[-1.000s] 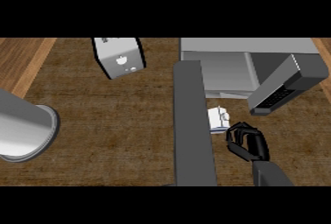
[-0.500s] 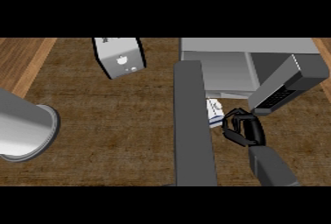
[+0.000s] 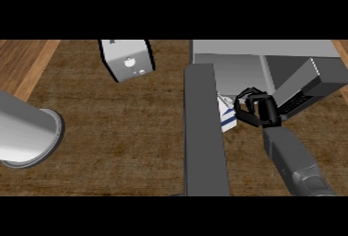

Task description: Pick up the milk, place it into the microwave and close the microwave

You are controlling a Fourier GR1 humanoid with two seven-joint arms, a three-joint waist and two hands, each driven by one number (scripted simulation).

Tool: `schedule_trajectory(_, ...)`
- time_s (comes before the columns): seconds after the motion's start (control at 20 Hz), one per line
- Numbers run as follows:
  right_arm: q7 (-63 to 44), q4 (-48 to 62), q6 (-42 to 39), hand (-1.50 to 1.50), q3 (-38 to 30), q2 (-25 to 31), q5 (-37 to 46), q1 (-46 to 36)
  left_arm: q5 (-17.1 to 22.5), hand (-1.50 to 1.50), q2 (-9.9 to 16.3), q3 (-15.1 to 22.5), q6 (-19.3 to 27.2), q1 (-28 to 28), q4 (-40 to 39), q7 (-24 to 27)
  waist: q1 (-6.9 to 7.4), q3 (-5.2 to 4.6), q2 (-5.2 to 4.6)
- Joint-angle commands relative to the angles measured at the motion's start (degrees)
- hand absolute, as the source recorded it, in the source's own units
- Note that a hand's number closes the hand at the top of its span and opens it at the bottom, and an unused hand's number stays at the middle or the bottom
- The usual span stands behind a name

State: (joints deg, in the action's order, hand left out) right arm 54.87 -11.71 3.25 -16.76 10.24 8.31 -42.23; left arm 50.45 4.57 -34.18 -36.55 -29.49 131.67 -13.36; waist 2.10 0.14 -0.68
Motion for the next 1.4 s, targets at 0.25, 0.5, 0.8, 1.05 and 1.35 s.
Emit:
schedule_trajectory(0.25, -6.32, 3.5, 1.45, 1.5, -0.63, 4.7, 0.82, -9.0, -1.28, -1.5, 1.77, 0.19, -0.62, 4.4, -2.75, -0.43, 1.71, 0.08, -0.93)
schedule_trajectory(0.5, -9.78, 4.56, 5.7, 1.5, 0.62, 7.14, 2.87, -11.94, -1.24, -1.5, 1.52, 0.38, -1.65, 5.81, -3.94, 0.61, 3.36, 0.09, -1.61)
schedule_trajectory(0.8, -11.27, 5.12, 12.84, 1.5, 0.8, 9.13, 3.99, -13.51, -1.42, -1.5, 3.43, 0.72, 0.34, 9.33, -5.32, -0.23, 4.34, 0.22, -2.78)
schedule_trajectory(1.05, -12.93, 5.96, 14.99, 1.5, 0.13, 10.49, 3.77, -14.27, -0.8, -1.5, 5.15, 0.45, -0.29, 9.92, -6.04, -0.73, 5.57, 0.29, -3.18)
schedule_trajectory(1.35, -15.63, 6.48, 17.75, 1.5, -0.25, 11.75, 3.82, -16.43, -0.88, -1.5, 5.08, 1.72, -0.21, 11.37, -5.85, -0.81, 7.2, 0.36, -3.91)
